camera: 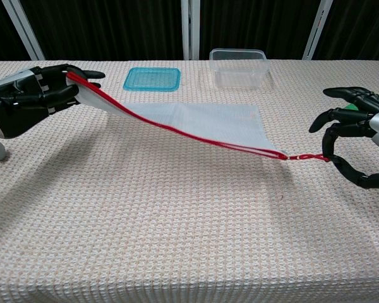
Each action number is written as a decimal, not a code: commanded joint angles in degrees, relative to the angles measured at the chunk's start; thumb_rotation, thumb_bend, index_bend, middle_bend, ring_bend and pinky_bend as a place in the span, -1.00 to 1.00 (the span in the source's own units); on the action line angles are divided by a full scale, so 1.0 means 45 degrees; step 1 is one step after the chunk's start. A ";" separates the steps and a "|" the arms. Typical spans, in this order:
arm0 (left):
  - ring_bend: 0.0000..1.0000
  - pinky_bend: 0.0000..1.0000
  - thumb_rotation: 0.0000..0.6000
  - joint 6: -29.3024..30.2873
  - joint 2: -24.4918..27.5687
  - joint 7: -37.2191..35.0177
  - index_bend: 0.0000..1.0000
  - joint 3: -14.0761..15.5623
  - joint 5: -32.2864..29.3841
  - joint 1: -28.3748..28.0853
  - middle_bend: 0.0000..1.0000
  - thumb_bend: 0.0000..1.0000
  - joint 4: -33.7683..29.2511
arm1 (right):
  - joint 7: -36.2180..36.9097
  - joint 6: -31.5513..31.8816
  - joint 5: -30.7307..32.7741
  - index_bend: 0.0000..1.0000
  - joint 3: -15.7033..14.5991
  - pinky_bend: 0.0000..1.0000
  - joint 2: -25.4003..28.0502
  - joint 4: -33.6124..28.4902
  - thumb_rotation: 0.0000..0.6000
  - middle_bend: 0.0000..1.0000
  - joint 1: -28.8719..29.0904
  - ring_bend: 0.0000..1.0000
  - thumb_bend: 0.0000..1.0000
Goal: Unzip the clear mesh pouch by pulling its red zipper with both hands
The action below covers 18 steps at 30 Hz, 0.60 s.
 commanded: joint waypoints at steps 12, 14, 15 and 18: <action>-0.74 -0.70 1.00 -0.0249 0.4517 1.8423 -0.56 -0.0255 -0.2833 0.1646 -0.70 -0.59 -0.5190 | -0.1035 -0.3688 0.2779 -1.00 0.0997 -1.00 0.4617 -0.5626 1.00 -0.93 0.0617 -1.00 -0.71; -0.74 -0.70 1.00 0.0201 0.4944 1.9275 -0.55 -0.0347 -0.3303 0.2070 -0.70 -0.61 -0.5470 | -0.0863 -0.3321 0.3149 -1.00 0.1220 -1.00 0.5060 -0.5864 1.00 -0.78 0.0326 -1.00 -0.68; -0.74 -0.70 1.00 0.0387 0.5138 1.9579 -0.55 -0.0376 -0.3525 0.2279 -0.70 -0.62 -0.5557 | -0.0747 -0.3080 0.3320 -0.99 0.1331 -1.00 0.5229 -0.5912 1.00 -0.74 0.0149 -1.00 -0.67; -0.74 -0.70 1.00 0.0838 0.5802 1.9998 -0.54 -0.0370 -0.4067 0.2953 -0.69 -0.66 -0.5860 | -0.0248 -0.2402 0.3745 -0.88 0.1516 -0.85 0.5797 -0.5964 1.00 -0.61 -0.0467 -0.98 -0.62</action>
